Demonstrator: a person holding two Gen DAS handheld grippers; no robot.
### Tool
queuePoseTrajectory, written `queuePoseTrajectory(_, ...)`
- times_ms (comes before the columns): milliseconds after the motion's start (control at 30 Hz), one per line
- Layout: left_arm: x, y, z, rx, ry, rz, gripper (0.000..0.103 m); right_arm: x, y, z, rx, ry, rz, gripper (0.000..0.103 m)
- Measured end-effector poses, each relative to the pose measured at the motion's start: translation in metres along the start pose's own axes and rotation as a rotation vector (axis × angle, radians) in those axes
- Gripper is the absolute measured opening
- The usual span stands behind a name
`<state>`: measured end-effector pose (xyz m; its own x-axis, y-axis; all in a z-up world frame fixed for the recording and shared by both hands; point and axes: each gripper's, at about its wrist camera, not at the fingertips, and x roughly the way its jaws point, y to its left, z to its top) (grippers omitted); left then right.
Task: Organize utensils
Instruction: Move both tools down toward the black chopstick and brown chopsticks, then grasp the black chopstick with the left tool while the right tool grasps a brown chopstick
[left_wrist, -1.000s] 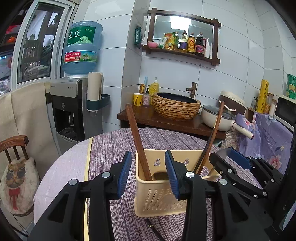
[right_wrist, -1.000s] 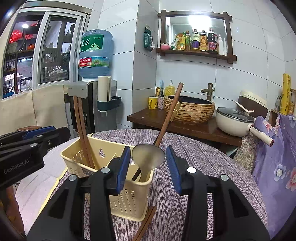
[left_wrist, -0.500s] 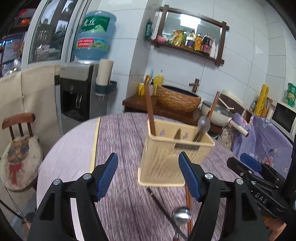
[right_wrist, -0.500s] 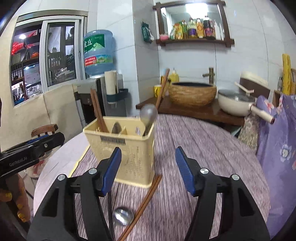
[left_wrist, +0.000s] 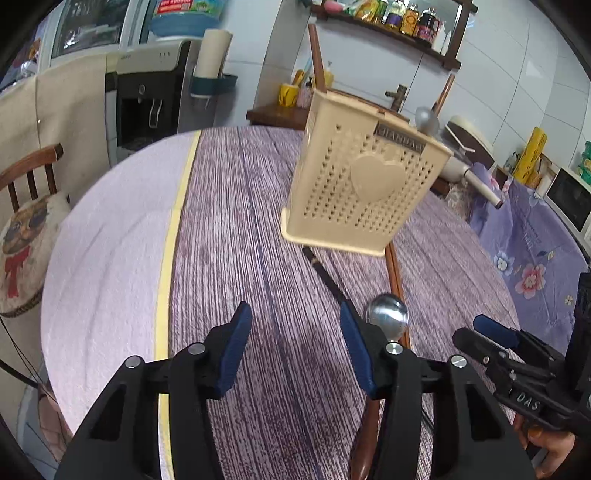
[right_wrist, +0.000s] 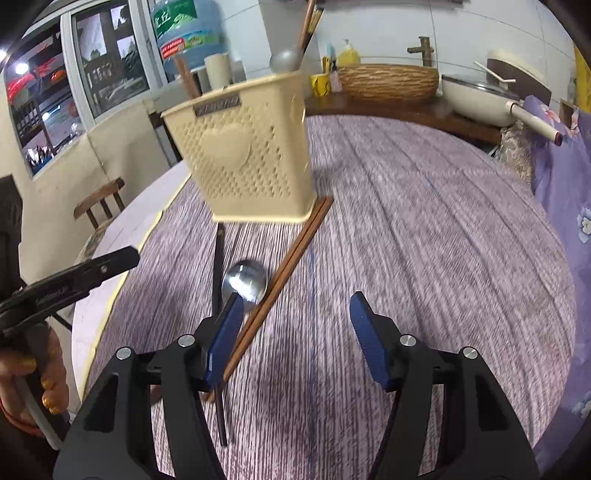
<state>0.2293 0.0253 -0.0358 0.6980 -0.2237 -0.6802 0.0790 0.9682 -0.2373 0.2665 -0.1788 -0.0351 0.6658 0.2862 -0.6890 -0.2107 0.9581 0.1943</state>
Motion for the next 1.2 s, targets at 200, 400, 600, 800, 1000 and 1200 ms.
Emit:
queuePoseTrajectory(200, 0.019, -0.009, -0.001, 0.000, 0.069, -0.032, 0.043, 0.005, -0.001, -0.013, 0.013, 0.015, -0.041, 0.061)
queuePoseTrajectory(400, 0.046, -0.027, 0.020, 0.003, 0.126, -0.023, 0.038, -0.002, -0.004, -0.018, 0.015, 0.008, -0.047, 0.061)
queuePoseTrajectory(600, 0.074, -0.033, 0.036, -0.020, 0.140, 0.065, 0.031, -0.009, -0.006, -0.019, 0.015, -0.005, -0.061, 0.061)
queuePoseTrajectory(800, 0.095, -0.046, 0.036, 0.014, 0.160, 0.126, 0.025, -0.008, -0.007, -0.019, 0.019, -0.008, -0.061, 0.061)
queuePoseTrajectory(1000, 0.095, -0.047, 0.033, 0.040, 0.153, 0.146, 0.014, -0.005, -0.006, -0.016, 0.021, -0.005, -0.068, 0.061)
queuePoseTrajectory(1200, 0.085, -0.037, 0.027, 0.052, 0.175, 0.112, 0.014, 0.009, -0.010, -0.006, 0.035, 0.032, -0.070, 0.059)
